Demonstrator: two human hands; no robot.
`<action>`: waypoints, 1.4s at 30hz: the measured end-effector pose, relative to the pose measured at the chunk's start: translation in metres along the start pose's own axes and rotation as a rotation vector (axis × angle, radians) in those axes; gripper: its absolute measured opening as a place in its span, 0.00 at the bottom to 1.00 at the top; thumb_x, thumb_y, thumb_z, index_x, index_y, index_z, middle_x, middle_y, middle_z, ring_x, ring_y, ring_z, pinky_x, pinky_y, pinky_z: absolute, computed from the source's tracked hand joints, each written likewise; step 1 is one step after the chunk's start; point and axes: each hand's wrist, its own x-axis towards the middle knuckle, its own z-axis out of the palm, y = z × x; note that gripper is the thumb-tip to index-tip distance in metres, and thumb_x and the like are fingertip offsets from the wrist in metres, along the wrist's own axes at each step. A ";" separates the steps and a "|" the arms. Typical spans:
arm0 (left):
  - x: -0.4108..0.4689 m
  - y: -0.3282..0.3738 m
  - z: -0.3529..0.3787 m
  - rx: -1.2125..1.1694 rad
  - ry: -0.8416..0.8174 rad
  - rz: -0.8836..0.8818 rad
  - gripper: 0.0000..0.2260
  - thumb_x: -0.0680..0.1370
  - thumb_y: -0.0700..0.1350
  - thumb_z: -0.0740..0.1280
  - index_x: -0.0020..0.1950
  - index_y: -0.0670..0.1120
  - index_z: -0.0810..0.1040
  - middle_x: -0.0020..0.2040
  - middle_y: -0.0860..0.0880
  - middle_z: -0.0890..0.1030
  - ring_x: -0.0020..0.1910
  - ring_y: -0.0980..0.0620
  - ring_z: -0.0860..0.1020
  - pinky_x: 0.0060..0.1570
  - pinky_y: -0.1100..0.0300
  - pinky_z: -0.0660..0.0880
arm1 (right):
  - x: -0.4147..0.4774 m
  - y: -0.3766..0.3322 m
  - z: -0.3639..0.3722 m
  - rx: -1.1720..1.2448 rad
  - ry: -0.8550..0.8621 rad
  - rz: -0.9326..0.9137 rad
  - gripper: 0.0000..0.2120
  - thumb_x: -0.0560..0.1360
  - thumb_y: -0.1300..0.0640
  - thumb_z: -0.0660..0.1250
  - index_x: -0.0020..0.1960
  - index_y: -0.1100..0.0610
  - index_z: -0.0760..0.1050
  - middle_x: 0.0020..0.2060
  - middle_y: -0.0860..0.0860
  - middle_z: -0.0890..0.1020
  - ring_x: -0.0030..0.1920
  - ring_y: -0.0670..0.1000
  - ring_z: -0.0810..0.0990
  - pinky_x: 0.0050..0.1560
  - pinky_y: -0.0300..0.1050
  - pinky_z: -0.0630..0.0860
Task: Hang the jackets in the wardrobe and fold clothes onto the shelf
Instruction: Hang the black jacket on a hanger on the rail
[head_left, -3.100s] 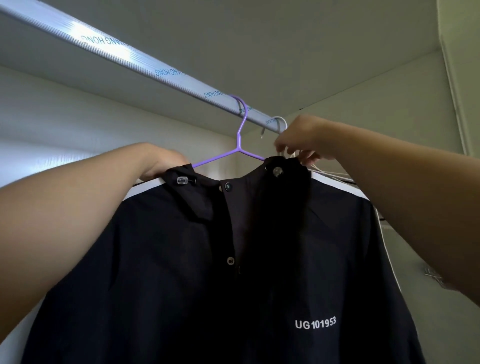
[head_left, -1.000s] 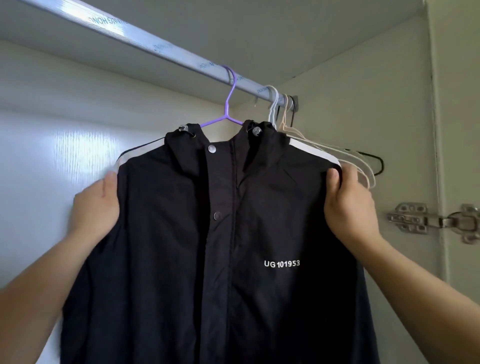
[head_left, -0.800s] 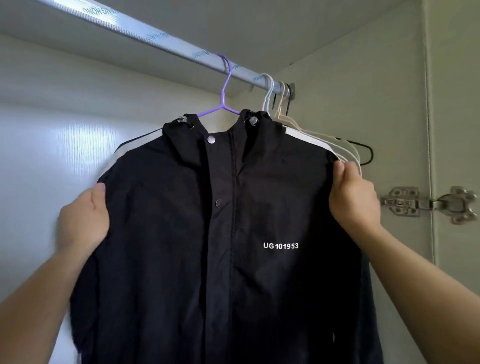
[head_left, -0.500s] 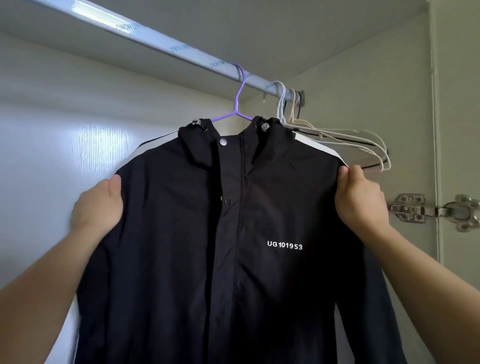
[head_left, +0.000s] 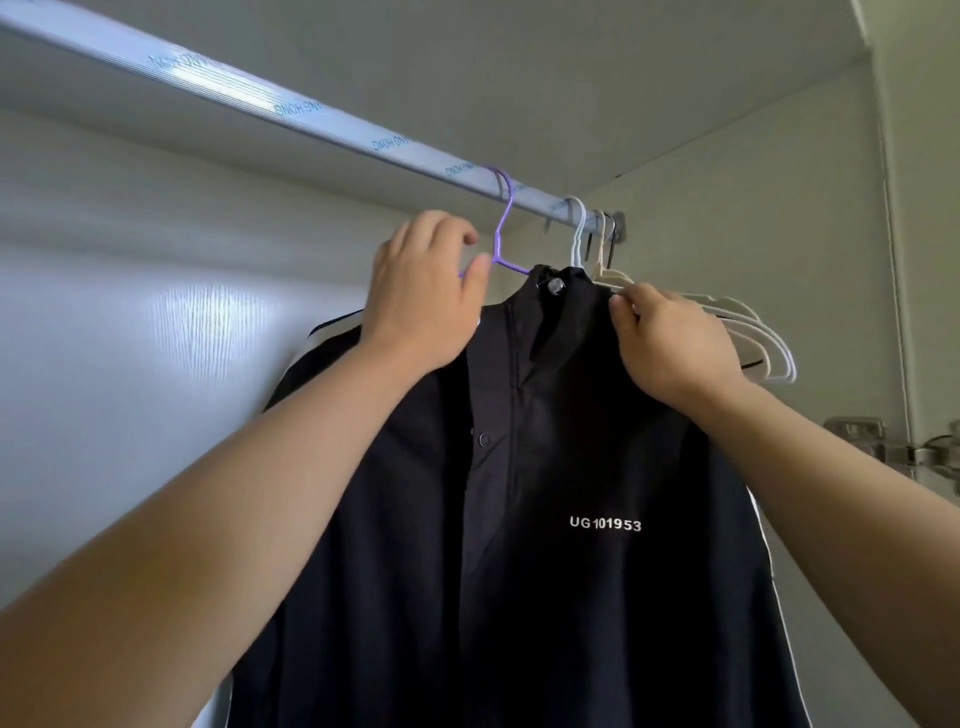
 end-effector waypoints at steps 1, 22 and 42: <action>0.007 0.011 0.003 -0.016 -0.020 0.043 0.12 0.80 0.50 0.60 0.57 0.46 0.78 0.57 0.49 0.79 0.56 0.45 0.75 0.58 0.50 0.70 | 0.000 0.001 -0.004 0.007 -0.012 -0.008 0.18 0.85 0.46 0.51 0.53 0.57 0.74 0.49 0.60 0.81 0.49 0.65 0.78 0.43 0.53 0.69; 0.047 0.018 -0.132 0.252 -0.574 -0.333 0.20 0.78 0.50 0.61 0.38 0.35 0.79 0.38 0.34 0.79 0.36 0.43 0.71 0.45 0.43 0.75 | -0.087 -0.147 -0.073 1.010 -0.417 -0.140 0.18 0.82 0.51 0.58 0.37 0.58 0.67 0.29 0.49 0.71 0.30 0.51 0.68 0.31 0.45 0.65; 0.060 -0.036 -0.290 1.097 -1.008 -0.795 0.21 0.78 0.44 0.56 0.34 0.43 0.86 0.33 0.48 0.85 0.40 0.47 0.83 0.48 0.58 0.79 | -0.134 -0.336 -0.108 1.506 -0.794 -0.637 0.18 0.80 0.42 0.58 0.61 0.54 0.67 0.47 0.56 0.80 0.43 0.55 0.80 0.43 0.52 0.78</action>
